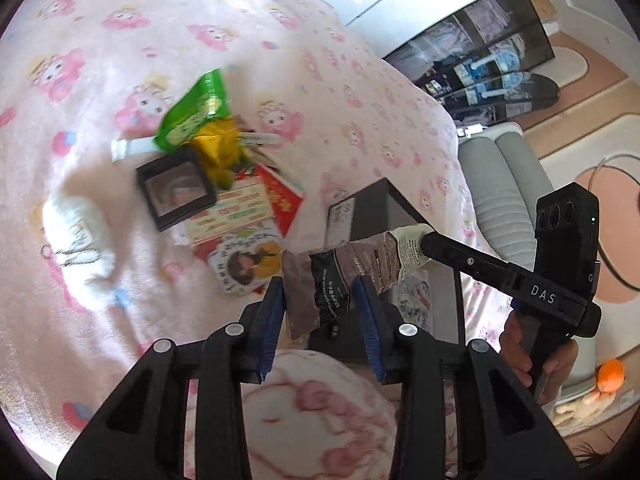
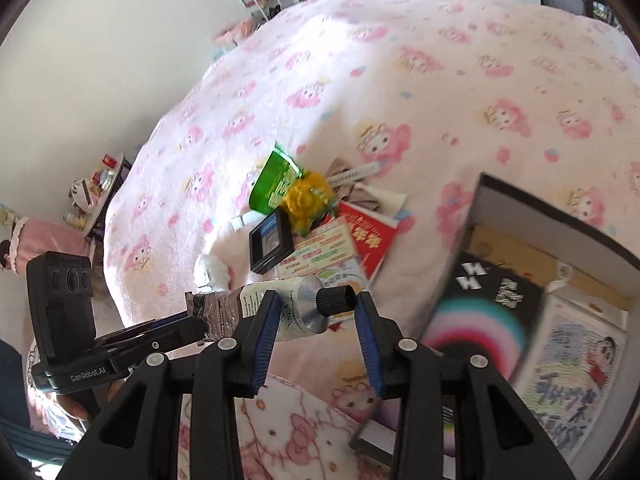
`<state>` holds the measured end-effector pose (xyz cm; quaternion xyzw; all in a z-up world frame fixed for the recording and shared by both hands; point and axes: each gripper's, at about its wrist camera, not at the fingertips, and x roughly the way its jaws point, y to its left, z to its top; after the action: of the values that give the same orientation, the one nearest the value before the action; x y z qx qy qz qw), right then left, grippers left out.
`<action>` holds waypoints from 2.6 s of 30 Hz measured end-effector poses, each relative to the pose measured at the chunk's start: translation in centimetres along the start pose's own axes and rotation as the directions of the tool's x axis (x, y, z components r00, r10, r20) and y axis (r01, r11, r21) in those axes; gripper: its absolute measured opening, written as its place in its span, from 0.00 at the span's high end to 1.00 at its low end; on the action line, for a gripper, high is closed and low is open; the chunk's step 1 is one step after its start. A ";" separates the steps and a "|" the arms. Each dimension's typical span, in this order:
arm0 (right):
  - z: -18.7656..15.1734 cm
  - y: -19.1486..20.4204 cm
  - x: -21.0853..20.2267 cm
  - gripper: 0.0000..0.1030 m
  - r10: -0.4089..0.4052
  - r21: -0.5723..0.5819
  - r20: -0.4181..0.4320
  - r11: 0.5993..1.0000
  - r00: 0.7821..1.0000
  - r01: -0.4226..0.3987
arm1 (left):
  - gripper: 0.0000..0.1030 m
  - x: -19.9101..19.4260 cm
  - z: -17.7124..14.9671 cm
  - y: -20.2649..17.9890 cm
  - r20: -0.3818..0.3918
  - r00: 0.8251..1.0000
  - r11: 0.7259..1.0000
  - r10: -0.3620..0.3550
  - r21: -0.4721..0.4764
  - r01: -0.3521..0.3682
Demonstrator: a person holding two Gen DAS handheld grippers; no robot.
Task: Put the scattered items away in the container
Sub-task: 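Carry the lotion tube in the left gripper over the black box, then lay the tube along the box's inner wall and open the left gripper, then withdraw the left gripper from the box toward the white plush keychain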
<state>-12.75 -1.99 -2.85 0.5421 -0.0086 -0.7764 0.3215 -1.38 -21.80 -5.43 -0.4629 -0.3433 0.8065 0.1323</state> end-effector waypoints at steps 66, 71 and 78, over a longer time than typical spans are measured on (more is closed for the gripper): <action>-4.6 -29.3 -8.8 0.71 -0.369 0.496 0.088 0.822 0.925 0.281 | 0.64 34.6 3.3 -18.5 -0.395 0.907 0.952 0.144 0.307 -0.018; -4.9 -29.3 -8.0 0.71 -0.372 0.479 0.052 0.824 0.927 0.304 | 0.63 34.9 2.7 -20.3 -0.367 0.916 0.921 0.163 0.389 -0.008; -5.1 -26.9 -8.4 0.71 -0.457 0.380 0.085 0.836 0.885 0.396 | 0.63 29.5 0.1 -21.7 -0.227 0.954 0.866 0.197 0.496 -0.061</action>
<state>-19.88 25.38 -7.65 0.5095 -0.0537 -0.8581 0.0356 -19.55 9.62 -10.08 -0.5426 -0.0774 0.8029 0.2345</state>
